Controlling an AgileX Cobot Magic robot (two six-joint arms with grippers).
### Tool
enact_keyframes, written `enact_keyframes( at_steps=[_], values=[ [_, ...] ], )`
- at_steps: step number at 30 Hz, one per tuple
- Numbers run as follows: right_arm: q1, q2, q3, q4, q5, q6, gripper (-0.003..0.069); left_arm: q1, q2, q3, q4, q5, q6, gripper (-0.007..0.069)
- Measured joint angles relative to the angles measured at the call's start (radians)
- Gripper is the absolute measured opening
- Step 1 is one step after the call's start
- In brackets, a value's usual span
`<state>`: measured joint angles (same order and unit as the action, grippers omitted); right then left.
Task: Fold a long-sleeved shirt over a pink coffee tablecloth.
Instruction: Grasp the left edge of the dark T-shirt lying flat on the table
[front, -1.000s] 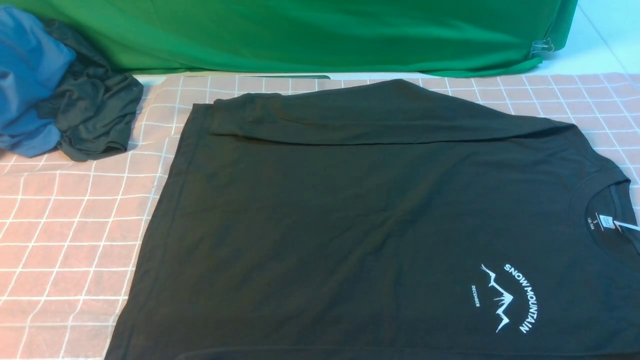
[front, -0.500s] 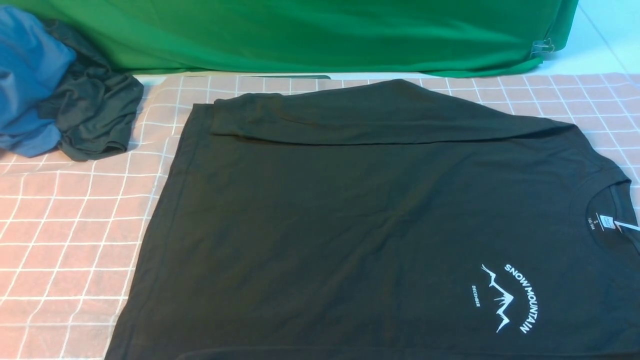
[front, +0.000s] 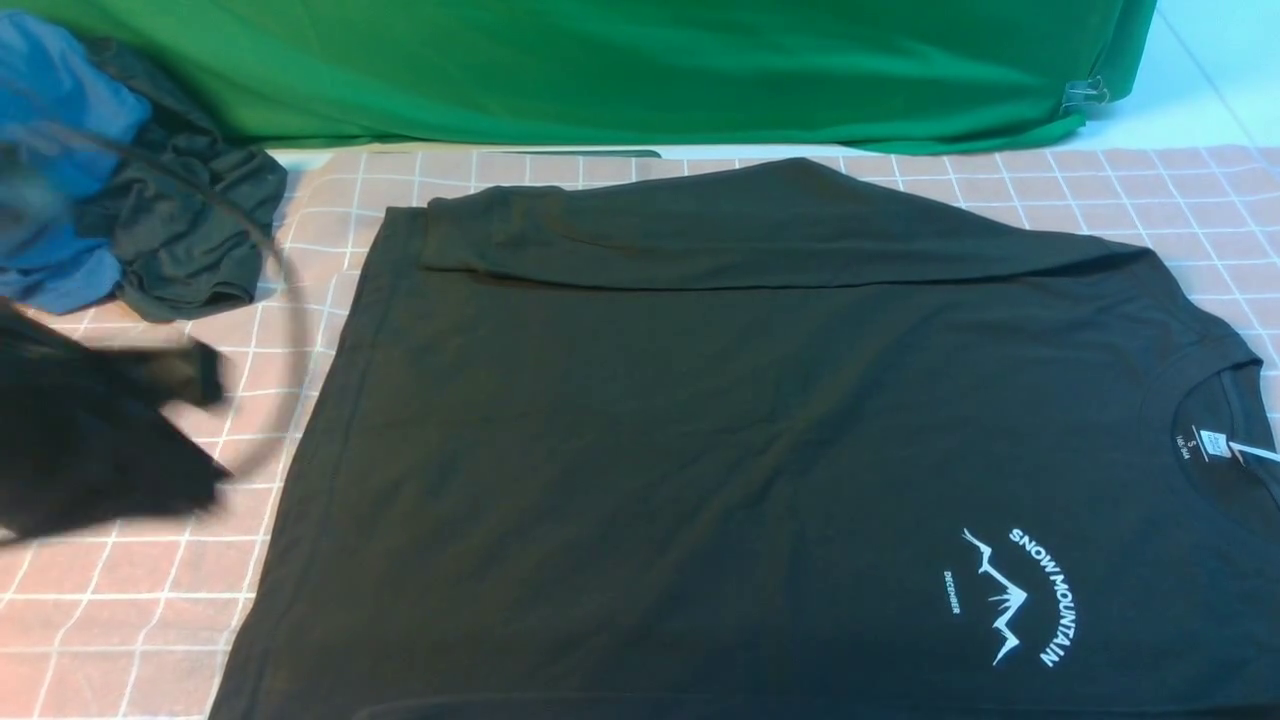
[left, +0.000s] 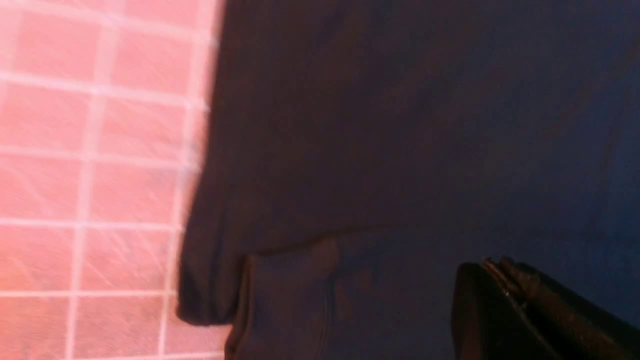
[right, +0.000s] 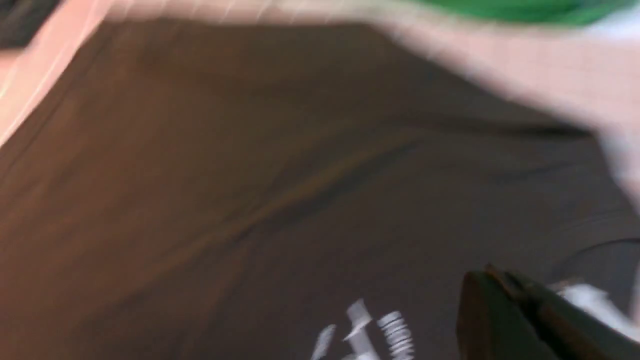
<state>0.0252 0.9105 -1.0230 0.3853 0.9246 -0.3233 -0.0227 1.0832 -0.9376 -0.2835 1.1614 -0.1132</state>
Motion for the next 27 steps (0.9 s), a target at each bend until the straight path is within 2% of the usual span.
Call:
enact_keyframes(
  at_steps=[5,10,15,21,27],
  values=[
    [0.072,0.093,0.068,0.120,0.010,-0.114,0.0036,-0.052,0.072,0.136,0.041,-0.084,0.044,0.0013],
    [0.169,0.124,0.144,0.129,-0.001,-0.174,0.0036,-0.138,0.157,0.264,0.047,-0.188,0.125,0.0013],
    [0.234,0.124,0.168,0.134,-0.018,-0.198,0.0036,-0.188,0.244,0.306,0.091,-0.279,0.123,0.0021],
    [0.262,0.124,0.173,0.136,-0.032,-0.204,0.0036,-0.197,0.339,0.306,0.186,-0.318,0.059,0.0178],
    [0.264,0.124,0.173,0.138,-0.067,-0.204,0.0036,-0.197,0.349,0.306,0.241,-0.383,0.044,0.0427]
  ],
)
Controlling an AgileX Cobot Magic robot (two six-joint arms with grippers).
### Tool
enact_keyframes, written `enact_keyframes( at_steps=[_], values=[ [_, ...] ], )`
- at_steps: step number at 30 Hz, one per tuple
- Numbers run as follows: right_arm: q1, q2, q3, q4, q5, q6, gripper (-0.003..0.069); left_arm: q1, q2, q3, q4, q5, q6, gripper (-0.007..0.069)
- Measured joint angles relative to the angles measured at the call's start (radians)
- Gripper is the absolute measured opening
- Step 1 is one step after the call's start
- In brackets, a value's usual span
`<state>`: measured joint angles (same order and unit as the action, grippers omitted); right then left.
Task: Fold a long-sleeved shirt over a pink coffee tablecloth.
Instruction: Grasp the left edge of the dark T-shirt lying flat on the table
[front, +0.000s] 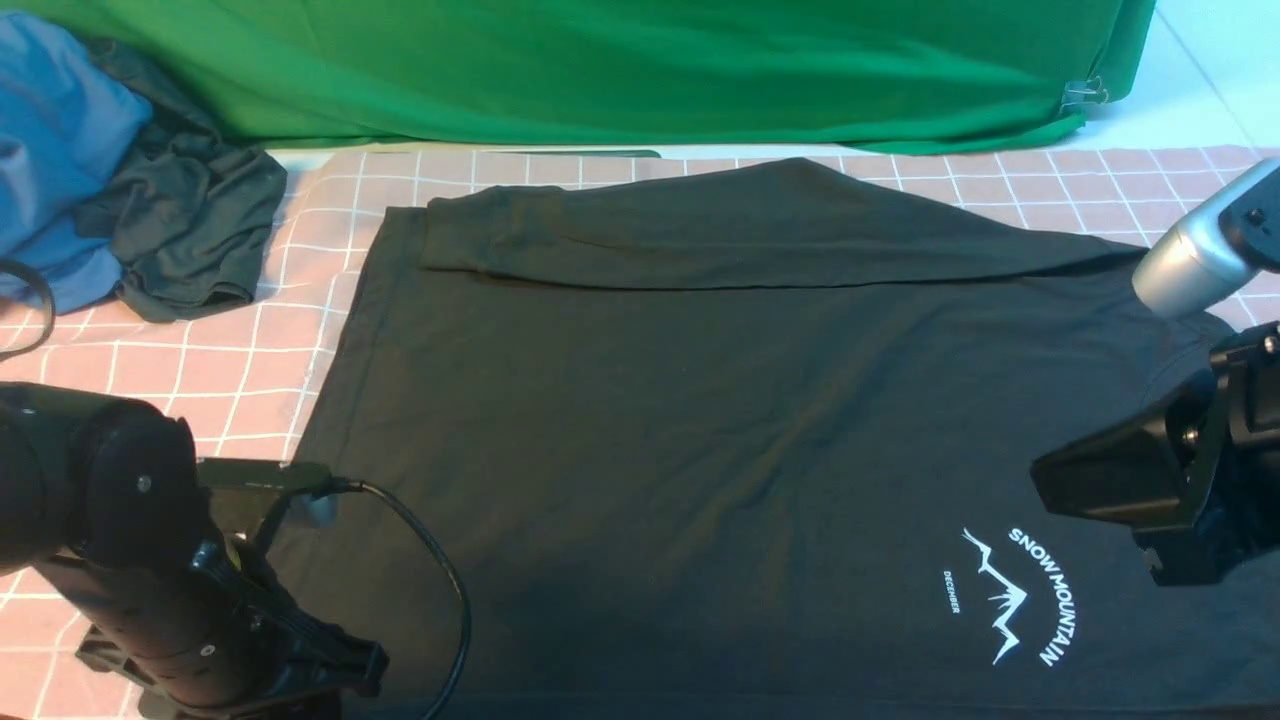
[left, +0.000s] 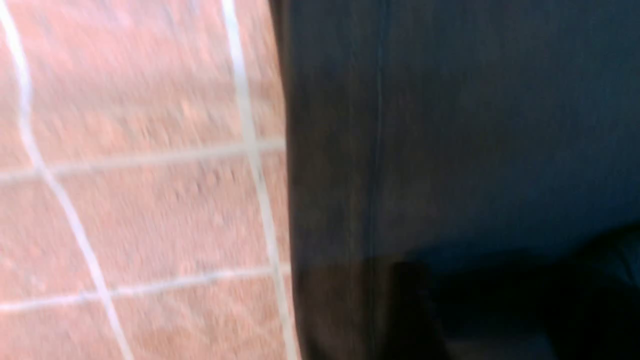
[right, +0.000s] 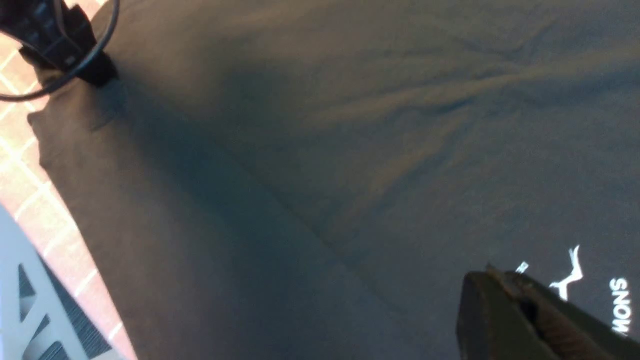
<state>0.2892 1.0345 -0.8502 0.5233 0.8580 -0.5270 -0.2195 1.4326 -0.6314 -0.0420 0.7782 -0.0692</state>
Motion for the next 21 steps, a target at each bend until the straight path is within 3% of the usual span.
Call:
enact_keyframes(
  at_steps=[3,5,9,15,21],
  values=[
    [0.005,0.000,0.000,0.001,-0.015,0.000,0.0036,0.000,0.000,0.000,0.000,-0.027,-0.004,0.0498],
    [0.006,0.000,0.000,0.001,-0.022,0.000,0.0036,0.000,0.000,0.000,-0.016,-0.021,-0.006,0.0505],
    [0.006,0.000,0.000,0.001,-0.035,0.000,0.0036,0.000,0.000,0.000,-0.036,0.000,-0.006,0.0490],
    [0.006,0.000,0.000,0.001,-0.042,0.000,0.0036,0.000,0.000,0.000,-0.051,0.006,-0.008,0.0405],
    [0.006,0.000,0.000,0.001,-0.044,0.000,0.0036,0.000,0.000,0.000,-0.036,0.006,-0.026,0.0415]
  ],
)
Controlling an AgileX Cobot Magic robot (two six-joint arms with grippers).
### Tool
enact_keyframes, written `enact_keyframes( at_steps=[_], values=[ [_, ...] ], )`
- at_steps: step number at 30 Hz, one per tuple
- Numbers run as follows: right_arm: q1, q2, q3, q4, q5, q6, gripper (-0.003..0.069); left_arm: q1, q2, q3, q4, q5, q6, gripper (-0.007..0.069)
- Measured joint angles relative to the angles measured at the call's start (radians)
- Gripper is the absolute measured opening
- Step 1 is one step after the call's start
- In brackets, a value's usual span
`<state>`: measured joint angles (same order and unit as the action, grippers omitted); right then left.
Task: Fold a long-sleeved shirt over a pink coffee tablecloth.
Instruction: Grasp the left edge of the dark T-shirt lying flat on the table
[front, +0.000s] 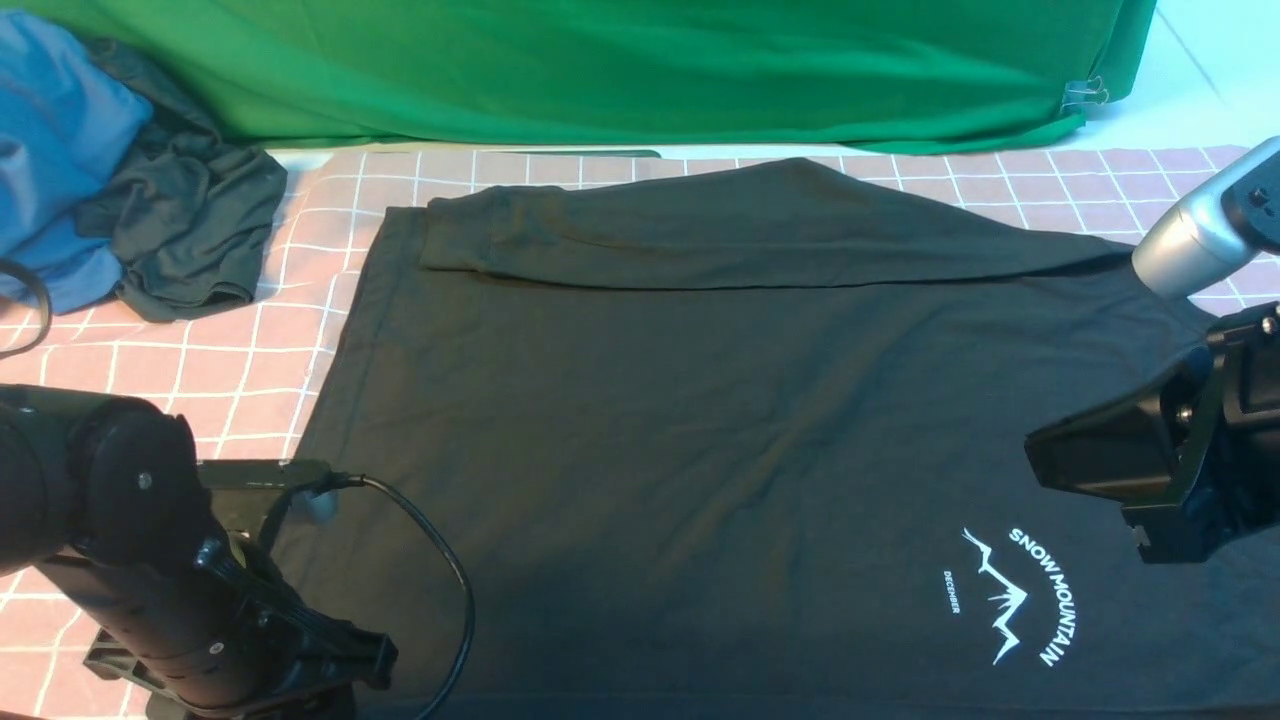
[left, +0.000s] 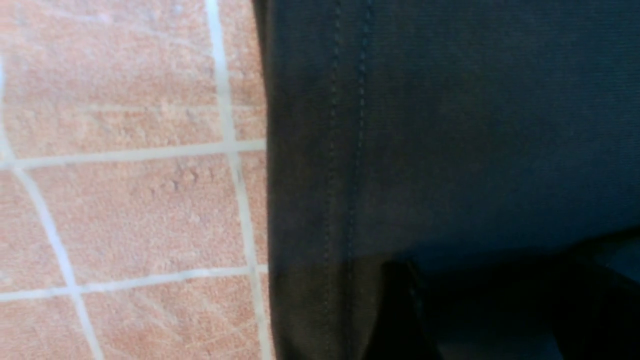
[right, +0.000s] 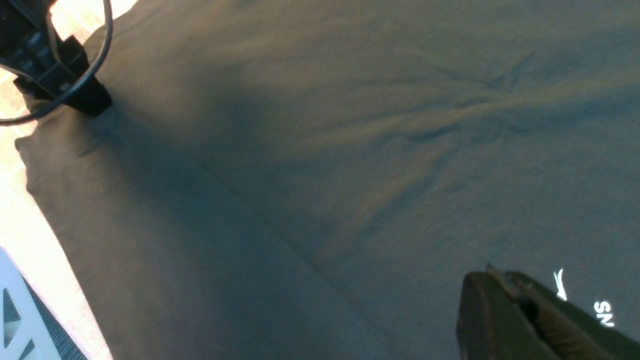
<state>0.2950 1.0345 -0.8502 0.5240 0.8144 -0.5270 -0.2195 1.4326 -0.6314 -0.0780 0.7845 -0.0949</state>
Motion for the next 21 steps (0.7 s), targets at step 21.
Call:
enact_keyframes(
  at_steps=[21],
  values=[
    [0.000,0.000,0.000,0.000,-0.004,0.000,0.0045,0.000,0.062,-0.007,-0.005,0.032,0.095,0.0328]
  ],
)
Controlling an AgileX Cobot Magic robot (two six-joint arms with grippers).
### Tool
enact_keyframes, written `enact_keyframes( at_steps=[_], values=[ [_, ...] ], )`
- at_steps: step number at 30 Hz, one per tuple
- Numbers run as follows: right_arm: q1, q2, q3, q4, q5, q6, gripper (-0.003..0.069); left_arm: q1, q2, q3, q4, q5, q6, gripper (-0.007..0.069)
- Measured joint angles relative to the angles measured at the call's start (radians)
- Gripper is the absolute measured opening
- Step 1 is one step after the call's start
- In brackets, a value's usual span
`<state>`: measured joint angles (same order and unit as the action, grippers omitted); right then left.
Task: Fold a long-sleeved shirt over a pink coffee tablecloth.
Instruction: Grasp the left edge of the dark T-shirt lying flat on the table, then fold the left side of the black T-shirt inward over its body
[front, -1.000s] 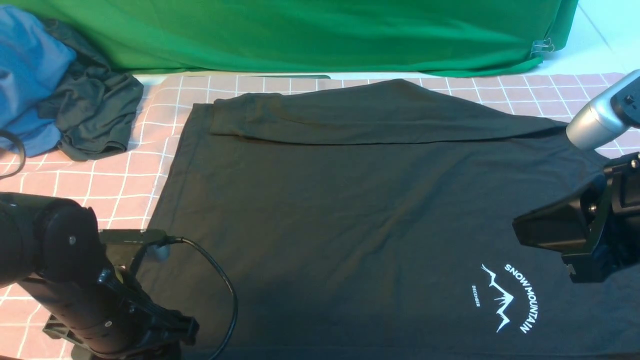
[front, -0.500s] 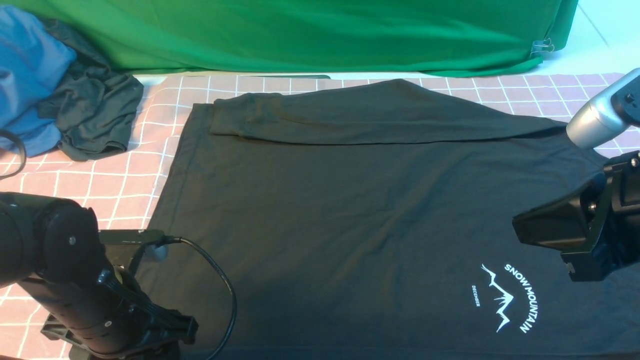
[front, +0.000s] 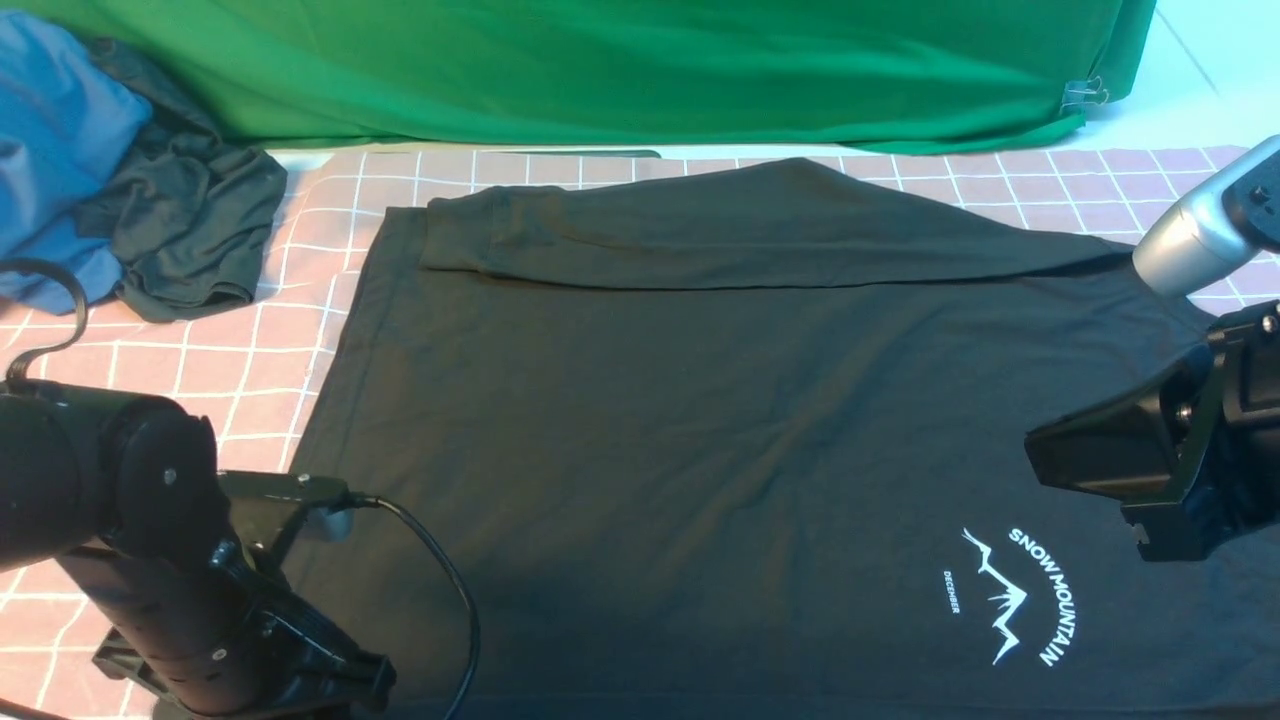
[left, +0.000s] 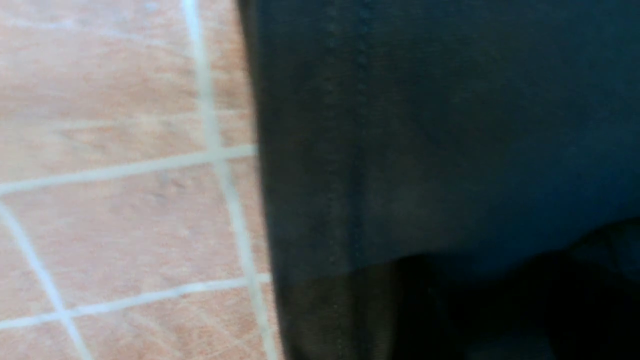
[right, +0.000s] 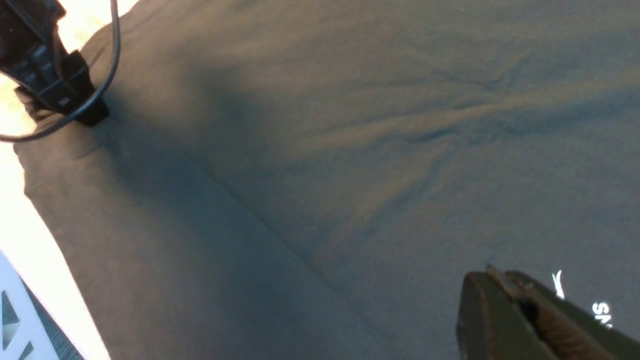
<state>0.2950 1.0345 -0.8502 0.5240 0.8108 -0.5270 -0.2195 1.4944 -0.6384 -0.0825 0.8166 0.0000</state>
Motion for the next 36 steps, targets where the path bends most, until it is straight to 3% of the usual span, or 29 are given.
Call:
enact_keyframes(
  at_steps=[4,7,18,36],
  values=[
    [0.000,0.000,0.000,0.000,0.000,0.000,0.0050,-0.001,0.002,-0.001,-0.021,0.022,0.017,0.0133],
    [0.000,0.000,0.000,0.000,0.000,0.000,0.0051,-0.001,0.002,-0.008,-0.019,0.051,0.017,0.0052],
    [0.000,0.000,0.000,0.000,-0.003,0.000,0.0061,-0.001,-0.106,-0.191,-0.004,0.275,0.017,0.0045],
    [0.000,0.000,0.000,0.000,-0.088,0.001,0.0070,-0.001,-0.005,-0.559,0.106,0.279,0.006,0.0045]
  ],
)
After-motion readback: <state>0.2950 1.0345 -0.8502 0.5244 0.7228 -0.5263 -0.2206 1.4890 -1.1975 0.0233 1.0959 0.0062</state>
